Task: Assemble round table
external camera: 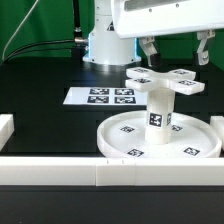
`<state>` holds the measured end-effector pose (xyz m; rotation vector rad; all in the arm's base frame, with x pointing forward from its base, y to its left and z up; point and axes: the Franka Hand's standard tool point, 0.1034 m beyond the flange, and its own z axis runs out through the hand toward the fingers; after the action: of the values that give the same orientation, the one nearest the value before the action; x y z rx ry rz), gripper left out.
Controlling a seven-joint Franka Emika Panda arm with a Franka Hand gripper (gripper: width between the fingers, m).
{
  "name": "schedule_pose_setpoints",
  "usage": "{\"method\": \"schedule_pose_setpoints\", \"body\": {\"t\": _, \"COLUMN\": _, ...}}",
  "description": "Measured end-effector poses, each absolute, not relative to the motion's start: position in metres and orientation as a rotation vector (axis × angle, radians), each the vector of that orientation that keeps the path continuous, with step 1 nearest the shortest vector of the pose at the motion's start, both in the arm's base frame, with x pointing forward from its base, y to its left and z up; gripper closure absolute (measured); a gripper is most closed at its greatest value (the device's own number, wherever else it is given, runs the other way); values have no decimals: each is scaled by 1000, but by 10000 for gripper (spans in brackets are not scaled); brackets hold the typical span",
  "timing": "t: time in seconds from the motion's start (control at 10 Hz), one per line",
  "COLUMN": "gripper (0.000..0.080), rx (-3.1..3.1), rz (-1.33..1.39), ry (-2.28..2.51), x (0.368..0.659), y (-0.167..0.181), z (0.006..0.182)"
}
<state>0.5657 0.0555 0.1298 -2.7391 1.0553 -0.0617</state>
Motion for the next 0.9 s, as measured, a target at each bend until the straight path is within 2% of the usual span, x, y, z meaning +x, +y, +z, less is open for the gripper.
{"method": "schedule_pose_setpoints", "body": {"t": 0.2, "gripper": 150, "rx": -2802, "rz": -80, "ry": 883, "x": 566, "y": 55, "z": 129}}
{"method": "schedule_pose_setpoints", "body": {"t": 0.7, "gripper": 150, "rx": -2999, "rz": -151, "ry": -89, "x": 573, "y": 60, "z": 132}}
{"method": "schedule_pose_setpoints", "body": {"t": 0.9, "gripper": 150, "rx": -2995, "rz": -153, "ry": -244, "x": 573, "y": 61, "z": 132}}
